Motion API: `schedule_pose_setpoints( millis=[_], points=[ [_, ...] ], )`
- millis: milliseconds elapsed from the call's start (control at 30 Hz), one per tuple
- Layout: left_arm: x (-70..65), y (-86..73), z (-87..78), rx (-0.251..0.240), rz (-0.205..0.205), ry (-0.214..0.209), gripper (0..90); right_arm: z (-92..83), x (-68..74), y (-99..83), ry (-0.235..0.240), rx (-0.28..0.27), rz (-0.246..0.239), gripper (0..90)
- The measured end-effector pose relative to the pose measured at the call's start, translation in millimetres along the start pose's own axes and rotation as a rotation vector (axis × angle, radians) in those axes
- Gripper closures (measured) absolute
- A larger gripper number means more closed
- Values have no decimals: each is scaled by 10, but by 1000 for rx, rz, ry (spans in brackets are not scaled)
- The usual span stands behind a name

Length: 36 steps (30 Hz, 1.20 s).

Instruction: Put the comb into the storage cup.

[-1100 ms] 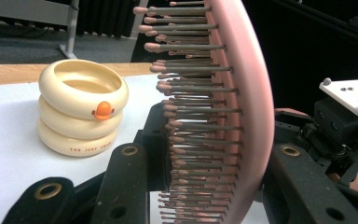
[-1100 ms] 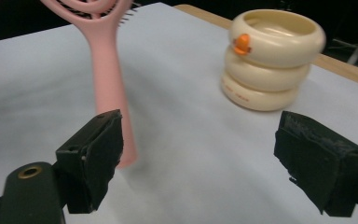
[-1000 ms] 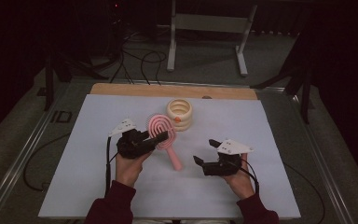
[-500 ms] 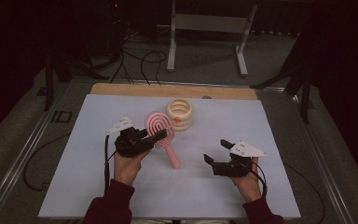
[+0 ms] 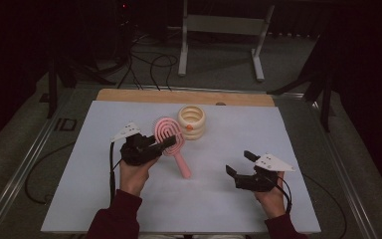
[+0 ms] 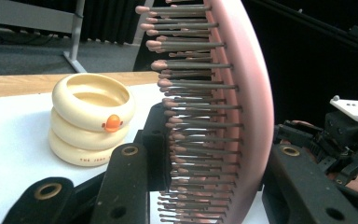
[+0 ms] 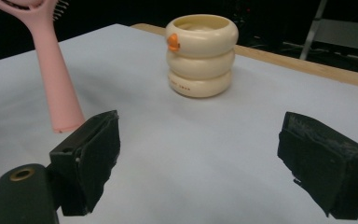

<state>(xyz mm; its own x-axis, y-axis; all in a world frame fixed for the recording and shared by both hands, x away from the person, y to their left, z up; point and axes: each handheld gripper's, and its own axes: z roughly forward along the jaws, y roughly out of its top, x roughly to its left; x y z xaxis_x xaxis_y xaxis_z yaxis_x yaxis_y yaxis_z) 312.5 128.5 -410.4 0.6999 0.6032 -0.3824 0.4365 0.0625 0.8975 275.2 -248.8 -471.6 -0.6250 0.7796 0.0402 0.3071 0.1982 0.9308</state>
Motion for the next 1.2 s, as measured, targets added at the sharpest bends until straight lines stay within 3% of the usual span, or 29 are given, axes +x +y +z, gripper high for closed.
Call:
schedule_pose_setpoints(
  millis=[433,1200],
  points=[
    [33,82,-47,-11,4,10,638,-94,-36,-69,-34,-16,0,129],
    [130,182,-52,-22,1,8,638,-178,-52,-141,-47,-24,15,129]
  ],
)
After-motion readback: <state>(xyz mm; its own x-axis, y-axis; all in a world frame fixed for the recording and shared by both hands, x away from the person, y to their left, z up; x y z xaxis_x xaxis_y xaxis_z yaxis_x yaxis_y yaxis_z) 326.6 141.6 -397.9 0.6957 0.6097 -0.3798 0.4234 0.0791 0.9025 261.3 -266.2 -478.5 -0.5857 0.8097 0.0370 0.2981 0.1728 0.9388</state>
